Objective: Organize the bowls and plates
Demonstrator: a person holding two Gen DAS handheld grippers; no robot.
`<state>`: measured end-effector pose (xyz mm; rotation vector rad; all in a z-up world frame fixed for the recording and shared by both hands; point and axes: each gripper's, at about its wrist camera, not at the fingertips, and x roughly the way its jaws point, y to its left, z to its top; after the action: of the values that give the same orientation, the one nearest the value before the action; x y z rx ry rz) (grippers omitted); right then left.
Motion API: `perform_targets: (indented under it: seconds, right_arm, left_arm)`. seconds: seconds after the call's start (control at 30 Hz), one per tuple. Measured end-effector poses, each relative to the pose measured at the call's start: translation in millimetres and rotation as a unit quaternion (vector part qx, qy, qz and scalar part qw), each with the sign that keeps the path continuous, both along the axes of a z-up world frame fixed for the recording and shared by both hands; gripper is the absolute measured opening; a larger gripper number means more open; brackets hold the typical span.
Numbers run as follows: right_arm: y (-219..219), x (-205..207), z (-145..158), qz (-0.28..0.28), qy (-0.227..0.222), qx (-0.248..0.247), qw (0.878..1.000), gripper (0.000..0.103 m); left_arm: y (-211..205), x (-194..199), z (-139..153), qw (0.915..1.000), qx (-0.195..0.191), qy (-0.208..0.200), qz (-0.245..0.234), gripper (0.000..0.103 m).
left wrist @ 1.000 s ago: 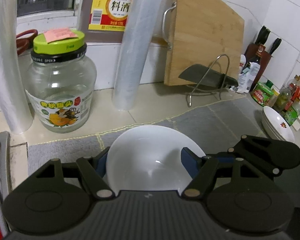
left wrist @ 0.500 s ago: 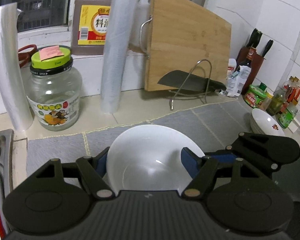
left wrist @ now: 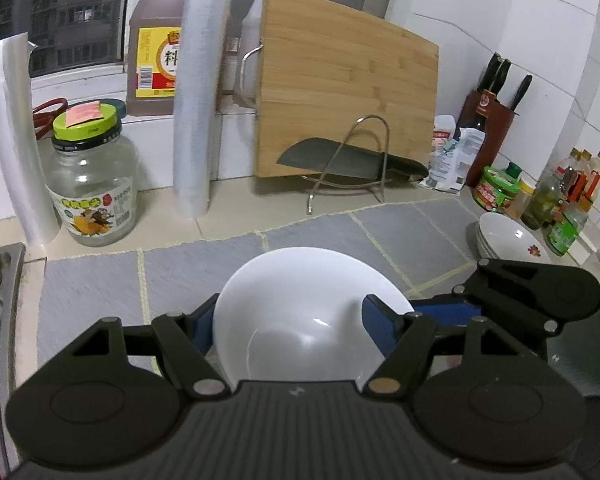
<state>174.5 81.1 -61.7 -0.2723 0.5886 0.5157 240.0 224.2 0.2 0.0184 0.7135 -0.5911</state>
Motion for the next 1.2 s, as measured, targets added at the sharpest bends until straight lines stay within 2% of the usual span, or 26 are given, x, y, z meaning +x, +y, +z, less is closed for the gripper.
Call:
perform_targets:
  seconds: [0.47, 0.93, 1.2]
  right_arm:
    - [-51, -33, 9, 0.003, -0.01, 0.007, 1.0, 0.089]
    - [-104, -53, 9, -0.034, -0.019, 0.003, 0.999, 0.089]
    - [-127, -55, 0, -0.045, -0.007, 0.004, 0.999, 0.089]
  left_arm:
    - [-55, -38, 14, 0.9999, -0.001, -0.011, -0.011, 0.073]
    - [-116, -50, 10, 0.9987, -0.008, -0.009, -0.049, 0.073]
    - [-138, -54, 4, 0.9978, -0.006, -0.002, -0.066, 0.073]
